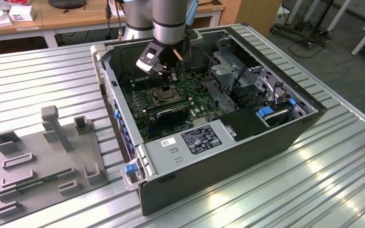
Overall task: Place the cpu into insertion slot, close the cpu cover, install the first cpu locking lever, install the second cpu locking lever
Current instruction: 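Close the cpu cover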
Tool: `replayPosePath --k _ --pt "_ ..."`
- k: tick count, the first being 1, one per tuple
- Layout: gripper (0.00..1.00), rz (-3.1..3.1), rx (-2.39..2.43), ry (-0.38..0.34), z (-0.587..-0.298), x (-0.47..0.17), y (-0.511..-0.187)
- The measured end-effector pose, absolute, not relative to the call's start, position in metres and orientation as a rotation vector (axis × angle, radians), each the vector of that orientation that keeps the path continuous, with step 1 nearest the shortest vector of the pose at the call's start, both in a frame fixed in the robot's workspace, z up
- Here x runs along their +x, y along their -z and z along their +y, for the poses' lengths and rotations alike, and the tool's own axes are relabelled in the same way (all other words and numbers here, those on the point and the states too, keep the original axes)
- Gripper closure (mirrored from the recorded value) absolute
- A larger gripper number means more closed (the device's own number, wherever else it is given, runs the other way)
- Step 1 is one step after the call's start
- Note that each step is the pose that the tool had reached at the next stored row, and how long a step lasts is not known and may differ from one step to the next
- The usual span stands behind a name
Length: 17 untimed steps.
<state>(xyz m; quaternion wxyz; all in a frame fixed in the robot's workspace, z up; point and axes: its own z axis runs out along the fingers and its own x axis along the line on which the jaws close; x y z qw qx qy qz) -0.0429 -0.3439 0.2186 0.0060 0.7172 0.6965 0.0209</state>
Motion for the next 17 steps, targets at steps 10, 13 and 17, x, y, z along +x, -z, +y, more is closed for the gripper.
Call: replayPosePath --k 10,13,17 --pt "0.89 2.180 2.245 -0.066 -0.3430 -0.0431 -0.2186" --pt "0.89 2.197 2.228 -0.066 -0.3430 -0.0432 -0.2185" --pt "0.89 2.277 2.148 -0.066 -0.3430 -0.0432 -0.2185"
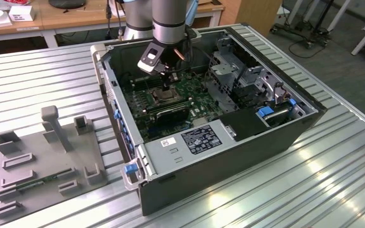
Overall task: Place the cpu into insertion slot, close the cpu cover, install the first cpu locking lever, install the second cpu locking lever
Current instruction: 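Close the cpu cover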
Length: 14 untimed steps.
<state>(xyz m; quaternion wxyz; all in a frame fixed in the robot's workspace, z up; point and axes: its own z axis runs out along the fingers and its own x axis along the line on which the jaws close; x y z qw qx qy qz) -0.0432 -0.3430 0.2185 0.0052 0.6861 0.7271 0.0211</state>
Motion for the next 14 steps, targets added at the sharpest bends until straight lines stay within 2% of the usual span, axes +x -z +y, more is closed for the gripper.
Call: replayPosePath --k 14 --pt "0.89 2.417 1.993 -0.066 -0.3430 -0.0432 -0.2184"
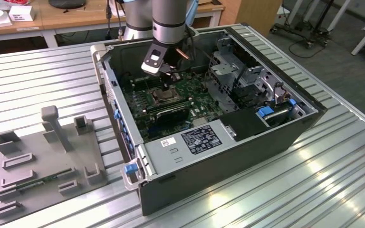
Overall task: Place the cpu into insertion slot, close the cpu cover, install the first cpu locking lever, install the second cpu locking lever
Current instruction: 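Close the cpu cover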
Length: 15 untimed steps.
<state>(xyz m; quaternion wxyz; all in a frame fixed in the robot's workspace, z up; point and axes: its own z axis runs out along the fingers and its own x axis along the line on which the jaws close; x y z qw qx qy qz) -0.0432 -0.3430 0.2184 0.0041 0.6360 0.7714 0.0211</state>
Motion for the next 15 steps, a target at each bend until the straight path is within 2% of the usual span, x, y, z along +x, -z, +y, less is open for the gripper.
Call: replayPosePath --k 15 --pt "0.89 2.671 1.649 -0.067 -0.3430 -0.0432 -0.2166"
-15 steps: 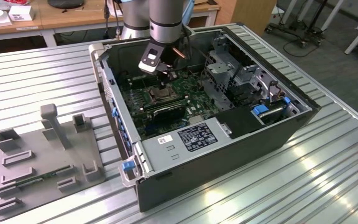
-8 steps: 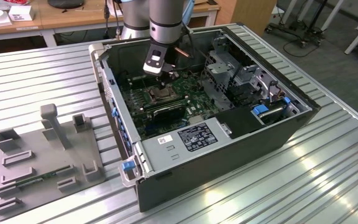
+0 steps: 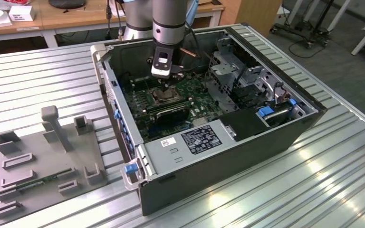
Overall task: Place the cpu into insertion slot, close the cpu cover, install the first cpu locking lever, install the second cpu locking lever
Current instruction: 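Close the cpu cover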
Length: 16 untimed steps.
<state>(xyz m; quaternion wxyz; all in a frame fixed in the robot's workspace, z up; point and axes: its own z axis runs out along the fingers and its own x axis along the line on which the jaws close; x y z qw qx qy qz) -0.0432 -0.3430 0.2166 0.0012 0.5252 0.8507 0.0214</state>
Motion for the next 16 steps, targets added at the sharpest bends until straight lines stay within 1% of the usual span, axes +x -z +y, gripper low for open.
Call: replayPosePath --k 16 --pt "0.89 2.887 1.247 -0.067 -0.3430 -0.0432 -0.2143"
